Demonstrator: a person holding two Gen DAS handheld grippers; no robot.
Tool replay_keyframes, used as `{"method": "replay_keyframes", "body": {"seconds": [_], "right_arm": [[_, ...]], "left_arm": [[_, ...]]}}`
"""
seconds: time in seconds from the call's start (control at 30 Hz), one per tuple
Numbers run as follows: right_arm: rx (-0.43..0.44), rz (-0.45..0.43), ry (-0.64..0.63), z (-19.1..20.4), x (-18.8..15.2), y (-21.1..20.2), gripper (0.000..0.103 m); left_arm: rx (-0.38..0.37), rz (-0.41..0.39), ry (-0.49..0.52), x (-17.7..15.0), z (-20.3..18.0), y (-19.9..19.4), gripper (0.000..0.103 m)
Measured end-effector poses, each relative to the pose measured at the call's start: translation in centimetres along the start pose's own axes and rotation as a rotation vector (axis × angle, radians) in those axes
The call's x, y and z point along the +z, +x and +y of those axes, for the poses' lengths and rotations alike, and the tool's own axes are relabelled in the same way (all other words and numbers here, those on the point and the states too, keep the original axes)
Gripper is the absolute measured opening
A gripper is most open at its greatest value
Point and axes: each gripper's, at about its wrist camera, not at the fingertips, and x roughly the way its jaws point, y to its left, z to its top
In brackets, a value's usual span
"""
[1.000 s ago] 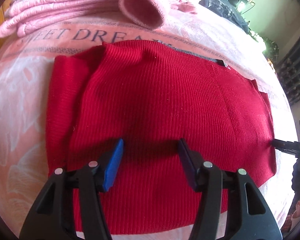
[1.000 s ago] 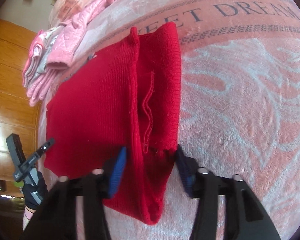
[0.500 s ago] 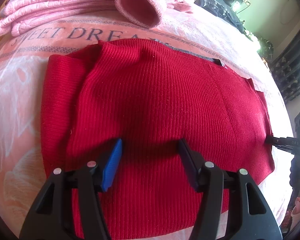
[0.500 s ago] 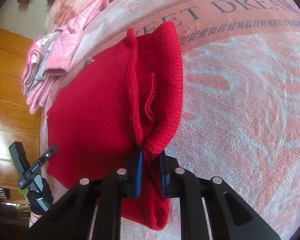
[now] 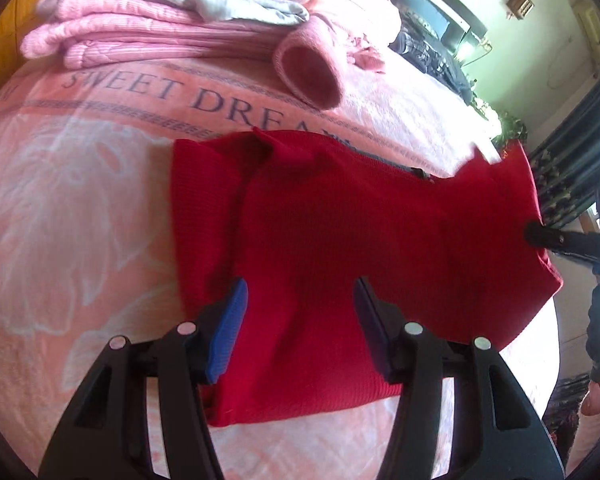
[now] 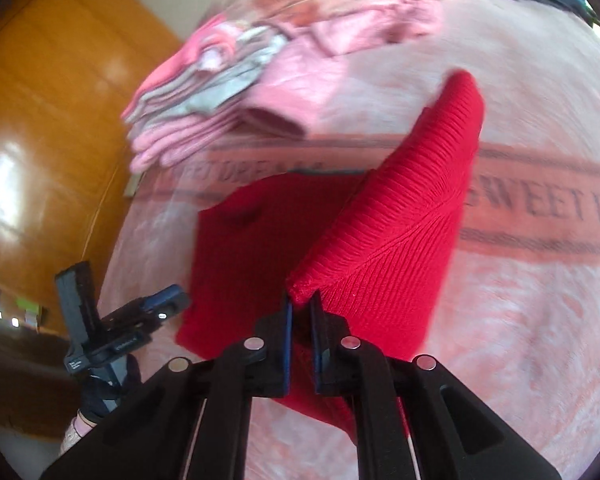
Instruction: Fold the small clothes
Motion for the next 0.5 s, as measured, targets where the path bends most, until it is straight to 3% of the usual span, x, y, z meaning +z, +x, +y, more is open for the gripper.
{"method": "replay_keyframes", "body": {"seconds": [0.13, 0.27, 0.3, 0.4, 0.5], "right_arm": [[0.020, 0.075, -0.046, 4.2, 0.5, 5.2, 0.007], [-0.029, 0.141, -0.085, 5.7, -0.5, 9.6, 0.012], [-0.033, 0.144, -0.093, 5.9, -0.9, 10.0, 0.015], [0.017, 0.128, -0.102, 5.9, -1.7, 9.0, 0.037], [0.005, 0.067, -0.150, 5.8, -2.6, 6.3, 0.038]], "left_arm": [[0.002, 0.005, -0.022, -0.4, 1.5, -0.5, 0.054], [0.001, 0.009, -0.033, -0.6, 2.4, -0.6, 0.054], [0.000, 0.011, -0.034, -0.6, 2.5, -0.6, 0.054], [-0.002, 0.015, -0.036, -0.6, 2.7, -0.7, 0.054], [-0.016, 0.005, -0.050, -0.1, 2.9, -1.1, 0.054]]}}
